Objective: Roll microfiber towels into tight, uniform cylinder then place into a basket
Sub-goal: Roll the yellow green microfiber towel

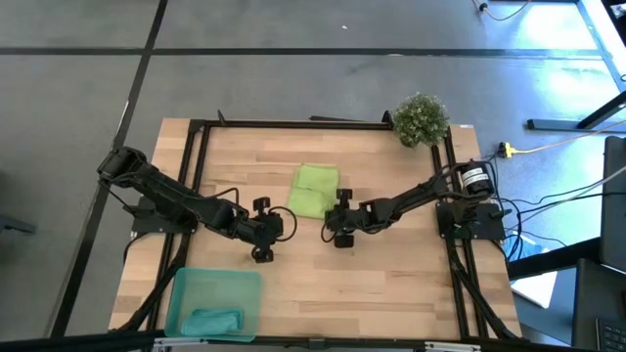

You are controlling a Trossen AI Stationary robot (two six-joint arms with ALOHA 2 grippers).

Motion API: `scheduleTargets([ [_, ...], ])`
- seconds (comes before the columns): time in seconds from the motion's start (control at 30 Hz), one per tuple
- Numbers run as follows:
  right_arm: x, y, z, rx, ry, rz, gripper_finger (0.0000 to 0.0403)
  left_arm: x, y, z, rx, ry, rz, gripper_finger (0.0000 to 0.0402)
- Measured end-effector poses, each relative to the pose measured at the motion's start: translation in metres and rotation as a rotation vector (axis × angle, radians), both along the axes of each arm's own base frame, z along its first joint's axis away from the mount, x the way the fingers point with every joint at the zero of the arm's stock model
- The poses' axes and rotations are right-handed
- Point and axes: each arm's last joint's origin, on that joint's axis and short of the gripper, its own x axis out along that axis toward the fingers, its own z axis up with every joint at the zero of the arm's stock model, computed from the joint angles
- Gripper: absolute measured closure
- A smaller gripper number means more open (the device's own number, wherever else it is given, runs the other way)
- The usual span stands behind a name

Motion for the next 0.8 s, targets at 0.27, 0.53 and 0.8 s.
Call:
scheduleTargets([
  [0.27,0.005,0.004,0.007,0.084,0.014,0.012,0.0395,0.003,-0.001,-0.007,0.059,0.031,-0.053,0.0320],
  [0.53,0.012,0.010,0.015,0.251,0.040,0.005,0.0399,0.019,0.001,-0.035,0.156,0.101,-0.123,0.0320],
  [0.8,0.012,0.018,0.015,0.299,0.035,0.001,0.0399,0.030,0.020,-0.058,0.288,0.182,-0.091,0.0320],
])
